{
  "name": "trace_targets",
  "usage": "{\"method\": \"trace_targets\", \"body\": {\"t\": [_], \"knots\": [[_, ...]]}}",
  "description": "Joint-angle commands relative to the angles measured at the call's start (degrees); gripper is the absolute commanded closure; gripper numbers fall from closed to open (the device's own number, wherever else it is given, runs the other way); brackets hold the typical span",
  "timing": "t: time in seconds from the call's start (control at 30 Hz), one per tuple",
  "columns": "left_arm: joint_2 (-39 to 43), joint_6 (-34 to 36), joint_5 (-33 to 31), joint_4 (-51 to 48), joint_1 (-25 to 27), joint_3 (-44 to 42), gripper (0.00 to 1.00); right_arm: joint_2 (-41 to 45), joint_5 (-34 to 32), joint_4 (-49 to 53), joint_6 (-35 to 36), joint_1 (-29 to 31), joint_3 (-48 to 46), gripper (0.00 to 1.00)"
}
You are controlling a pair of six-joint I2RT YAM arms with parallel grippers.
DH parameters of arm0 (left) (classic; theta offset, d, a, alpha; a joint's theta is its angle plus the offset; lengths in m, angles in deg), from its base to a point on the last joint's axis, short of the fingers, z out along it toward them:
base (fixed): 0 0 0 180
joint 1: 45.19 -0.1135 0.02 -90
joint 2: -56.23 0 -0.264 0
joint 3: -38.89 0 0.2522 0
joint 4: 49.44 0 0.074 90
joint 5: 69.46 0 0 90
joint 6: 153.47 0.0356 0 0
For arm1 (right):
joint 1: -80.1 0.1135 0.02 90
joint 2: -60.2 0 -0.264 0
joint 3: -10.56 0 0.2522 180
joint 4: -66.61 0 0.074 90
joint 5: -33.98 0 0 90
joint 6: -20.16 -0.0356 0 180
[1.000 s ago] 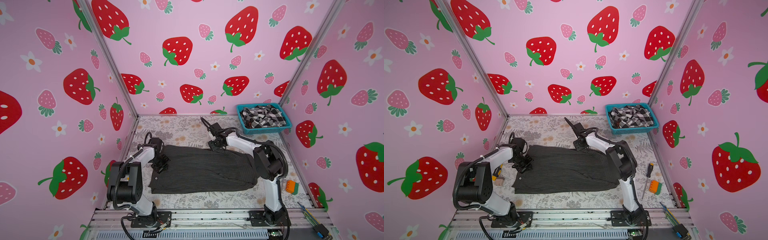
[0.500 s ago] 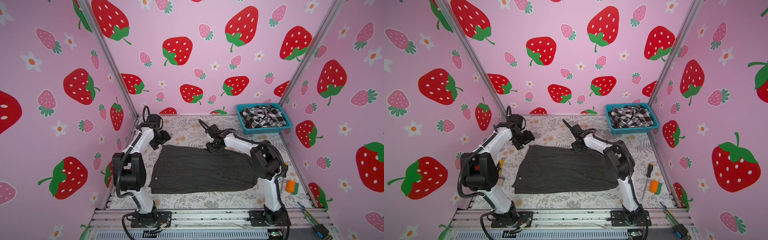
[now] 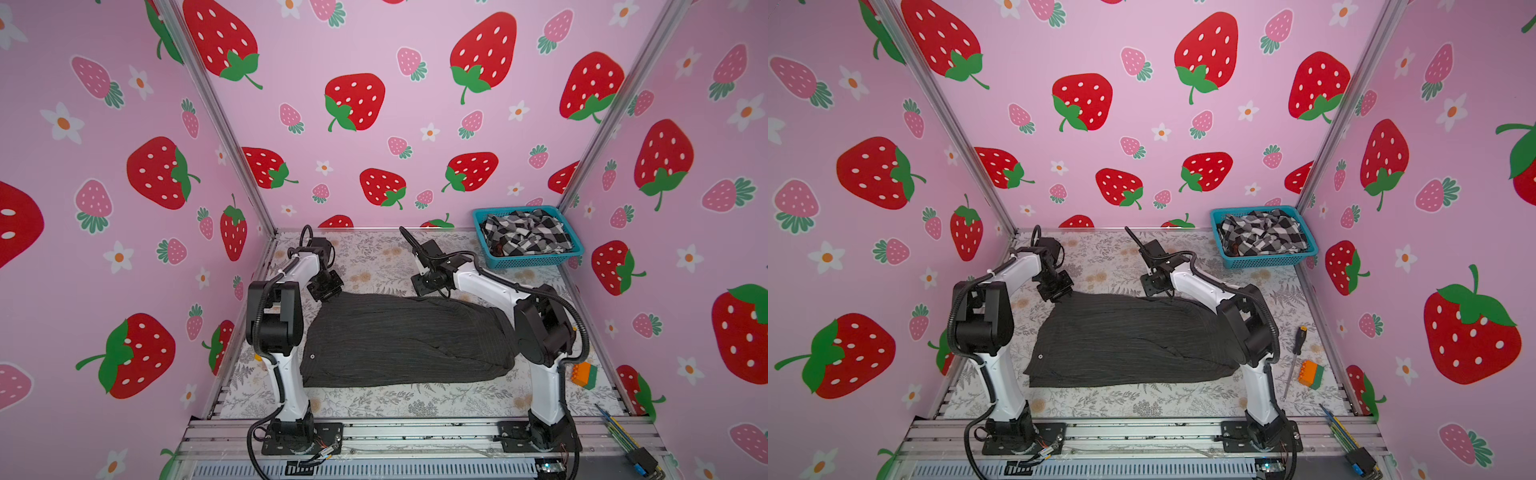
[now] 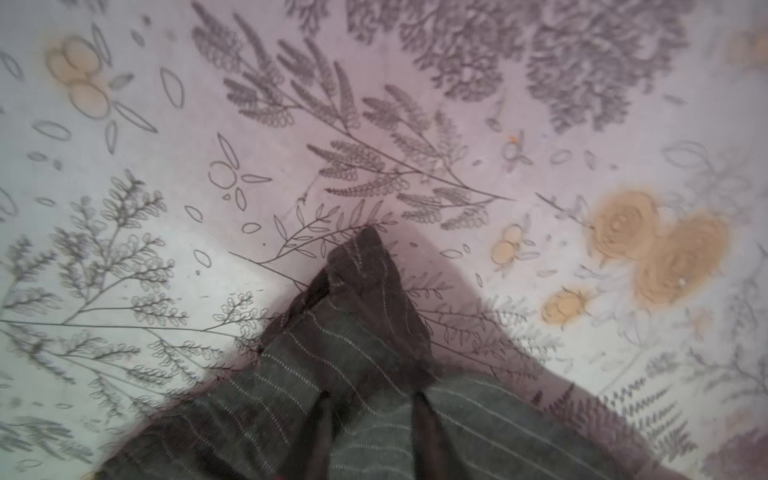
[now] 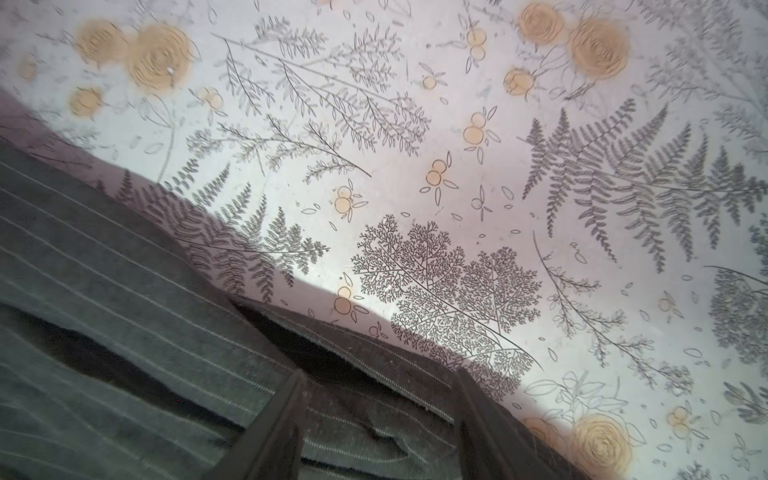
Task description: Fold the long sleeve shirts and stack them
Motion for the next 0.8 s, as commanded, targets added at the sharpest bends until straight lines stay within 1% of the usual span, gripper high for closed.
{"method": "trace_targets", "body": {"t": [0.0,0.13,0.17,0.2,0.23,0.27,0.3,0.37,0.43,0.53,0.6,0.73,0.77], "knots": [[2.0,-0.2,0.3,-0.4,0.3,1.5,1.00,2.0,0.3,0.1,-1.3,0.3,1.3,0.42],[2.8,0.5,-0.3,-0.1,0.4,0.5,1.00,3.0,1.1,-0.4,-2.0,0.3,1.1,0.43],[2.5,0.9,-1.7,-0.6,0.3,0.9,0.91,3.2,1.4,-0.5,-2.2,0.3,1.0,0.43],[2.0,1.1,-3.3,-1.5,0.2,1.8,0.73,3.5,1.6,-0.6,-2.4,0.4,1.0,0.43],[1.3,1.2,-4.4,-2.0,0.0,2.7,0.60,3.6,1.7,-0.6,-2.6,0.5,0.9,0.43],[0.4,1.3,-5.1,-2.6,-0.1,3.8,0.50,3.8,1.8,-0.7,-2.8,0.6,0.6,0.43],[-0.6,1.4,-6.0,-3.2,-0.2,5.1,0.44,4.0,2.1,-0.9,-2.9,0.5,0.2,0.43],[-2.7,1.6,-7.1,-4.4,-0.2,7.2,0.40,4.5,2.4,-1.5,-3.3,0.6,-0.9,0.43],[-5.1,1.7,-7.3,-5.8,-0.2,9.5,0.39,5.0,2.5,-1.9,-3.6,0.9,-2.2,0.43],[-8.3,2.0,-7.1,-6.8,-0.3,11.7,0.50,5.7,2.7,-2.7,-4.1,1.1,-4.3,0.44],[-9.9,1.8,-6.6,-7.6,-0.3,12.4,0.52,6.3,2.8,-3.2,-4.5,1.2,-5.7,0.44],[-10.7,0.7,-4.9,-7.8,-0.3,10.8,0.53,7.1,2.2,-3.3,-4.7,1.3,-7.2,0.45],[-10.6,0.4,-4.8,-7.7,-0.4,10.4,0.57,7.1,2.1,-3.4,-4.7,1.3,-7.3,0.45]]}}
